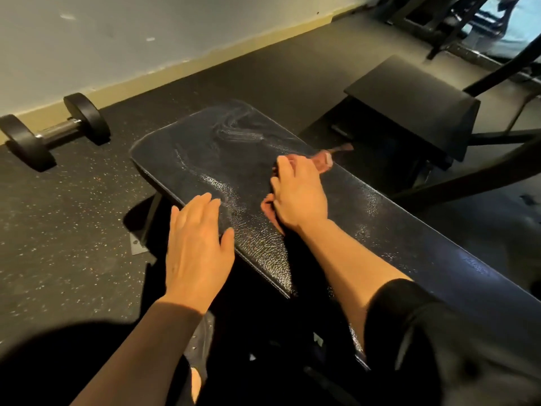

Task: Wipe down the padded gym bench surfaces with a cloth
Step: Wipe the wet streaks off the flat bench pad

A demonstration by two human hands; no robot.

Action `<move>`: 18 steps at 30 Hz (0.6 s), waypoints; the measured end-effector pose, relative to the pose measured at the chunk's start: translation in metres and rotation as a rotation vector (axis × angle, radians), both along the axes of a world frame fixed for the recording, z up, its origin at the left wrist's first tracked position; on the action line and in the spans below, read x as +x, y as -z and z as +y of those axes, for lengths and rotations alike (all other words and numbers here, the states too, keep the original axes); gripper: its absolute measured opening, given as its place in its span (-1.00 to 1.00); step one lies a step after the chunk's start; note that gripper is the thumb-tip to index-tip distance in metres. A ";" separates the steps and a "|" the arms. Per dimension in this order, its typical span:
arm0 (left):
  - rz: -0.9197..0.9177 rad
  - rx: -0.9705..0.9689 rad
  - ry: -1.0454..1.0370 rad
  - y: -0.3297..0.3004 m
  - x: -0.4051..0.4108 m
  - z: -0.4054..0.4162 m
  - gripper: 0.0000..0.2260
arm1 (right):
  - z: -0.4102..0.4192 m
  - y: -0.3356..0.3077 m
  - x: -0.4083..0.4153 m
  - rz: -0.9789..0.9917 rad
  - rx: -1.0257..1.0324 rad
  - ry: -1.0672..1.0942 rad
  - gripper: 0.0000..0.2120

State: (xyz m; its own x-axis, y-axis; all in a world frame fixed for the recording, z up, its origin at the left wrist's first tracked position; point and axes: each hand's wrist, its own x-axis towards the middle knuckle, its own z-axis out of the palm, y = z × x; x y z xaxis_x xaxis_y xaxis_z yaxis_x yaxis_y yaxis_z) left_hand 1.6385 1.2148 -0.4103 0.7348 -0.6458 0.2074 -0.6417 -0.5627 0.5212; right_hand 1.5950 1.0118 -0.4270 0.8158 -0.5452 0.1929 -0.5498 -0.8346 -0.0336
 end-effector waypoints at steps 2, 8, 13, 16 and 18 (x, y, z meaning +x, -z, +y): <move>0.030 0.009 -0.050 -0.003 0.005 0.016 -0.52 | 0.044 0.000 0.041 -0.099 0.084 -0.161 -0.60; 0.112 0.016 -0.090 -0.003 0.012 0.034 -0.49 | 0.073 -0.018 0.022 -0.119 0.239 -0.278 -0.59; 0.137 -0.006 -0.095 0.003 0.028 0.030 -0.51 | 0.082 -0.025 -0.027 0.007 0.138 -0.321 -0.52; 0.148 -0.003 -0.128 0.006 0.044 0.030 -0.49 | 0.088 -0.023 0.003 0.002 0.153 -0.265 -0.53; 0.168 -0.005 -0.163 0.007 0.052 0.032 -0.48 | 0.091 -0.018 0.036 0.001 0.142 -0.272 -0.53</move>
